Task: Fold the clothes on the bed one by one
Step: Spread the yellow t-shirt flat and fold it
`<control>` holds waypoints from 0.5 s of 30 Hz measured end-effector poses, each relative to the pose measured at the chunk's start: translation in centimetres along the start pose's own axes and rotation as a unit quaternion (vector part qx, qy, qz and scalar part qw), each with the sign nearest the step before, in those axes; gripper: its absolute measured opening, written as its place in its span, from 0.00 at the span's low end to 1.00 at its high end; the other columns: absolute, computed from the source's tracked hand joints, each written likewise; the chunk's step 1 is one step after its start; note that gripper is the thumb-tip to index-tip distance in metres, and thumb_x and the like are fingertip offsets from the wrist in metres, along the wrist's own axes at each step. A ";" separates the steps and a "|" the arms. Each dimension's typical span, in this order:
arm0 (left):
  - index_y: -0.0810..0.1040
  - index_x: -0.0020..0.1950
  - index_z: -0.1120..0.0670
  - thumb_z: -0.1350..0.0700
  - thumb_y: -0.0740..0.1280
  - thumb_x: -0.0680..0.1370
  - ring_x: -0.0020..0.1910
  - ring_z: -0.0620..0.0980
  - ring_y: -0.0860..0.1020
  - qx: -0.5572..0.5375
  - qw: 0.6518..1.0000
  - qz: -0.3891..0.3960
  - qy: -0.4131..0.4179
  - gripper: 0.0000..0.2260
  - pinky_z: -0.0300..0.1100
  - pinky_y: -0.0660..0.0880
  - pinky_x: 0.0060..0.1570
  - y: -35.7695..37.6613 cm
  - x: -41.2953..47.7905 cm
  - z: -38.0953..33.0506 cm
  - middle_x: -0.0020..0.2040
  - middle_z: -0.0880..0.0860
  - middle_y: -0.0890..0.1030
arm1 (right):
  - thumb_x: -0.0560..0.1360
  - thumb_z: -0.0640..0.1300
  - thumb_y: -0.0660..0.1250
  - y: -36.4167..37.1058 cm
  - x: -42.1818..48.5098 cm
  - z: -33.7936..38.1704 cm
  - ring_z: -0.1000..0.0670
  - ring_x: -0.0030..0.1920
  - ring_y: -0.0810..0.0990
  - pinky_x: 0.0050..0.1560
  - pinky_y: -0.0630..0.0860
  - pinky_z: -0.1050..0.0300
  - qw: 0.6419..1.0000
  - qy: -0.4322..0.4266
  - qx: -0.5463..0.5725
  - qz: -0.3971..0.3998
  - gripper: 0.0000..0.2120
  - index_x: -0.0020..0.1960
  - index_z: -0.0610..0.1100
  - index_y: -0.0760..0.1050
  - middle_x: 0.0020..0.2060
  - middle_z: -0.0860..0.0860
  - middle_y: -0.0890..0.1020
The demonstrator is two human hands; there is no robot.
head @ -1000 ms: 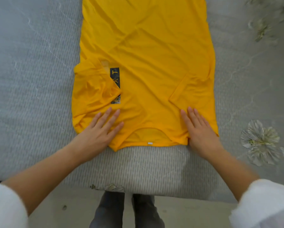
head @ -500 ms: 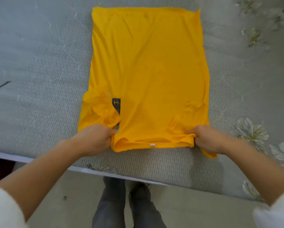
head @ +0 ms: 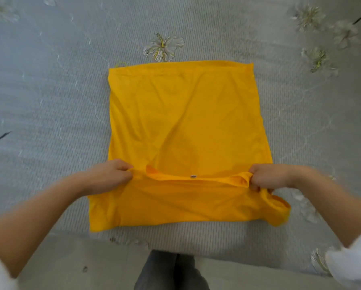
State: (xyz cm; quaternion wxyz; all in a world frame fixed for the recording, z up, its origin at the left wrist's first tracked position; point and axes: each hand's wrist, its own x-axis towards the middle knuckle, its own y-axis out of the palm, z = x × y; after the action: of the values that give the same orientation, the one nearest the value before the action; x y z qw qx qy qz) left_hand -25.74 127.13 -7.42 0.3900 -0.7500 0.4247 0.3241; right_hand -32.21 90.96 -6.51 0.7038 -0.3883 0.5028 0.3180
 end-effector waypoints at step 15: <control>0.71 0.68 0.54 0.52 0.66 0.77 0.59 0.56 0.75 -0.075 0.881 -0.461 0.074 0.20 0.53 0.71 0.58 -18.4 14.7 -4.2 0.61 0.56 0.76 | 0.76 0.48 0.66 -20.7 8.3 6.5 0.39 0.64 0.73 0.61 0.70 0.46 0.850 -0.023 0.052 -0.523 0.23 0.69 0.42 0.70 0.65 0.41 0.74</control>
State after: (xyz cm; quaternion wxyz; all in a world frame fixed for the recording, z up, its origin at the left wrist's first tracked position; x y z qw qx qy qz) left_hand -2.37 124.05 -11.71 0.4054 -0.9099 0.0329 0.0819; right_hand -9.38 86.80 -8.46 0.7967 -0.5493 0.2245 -0.1148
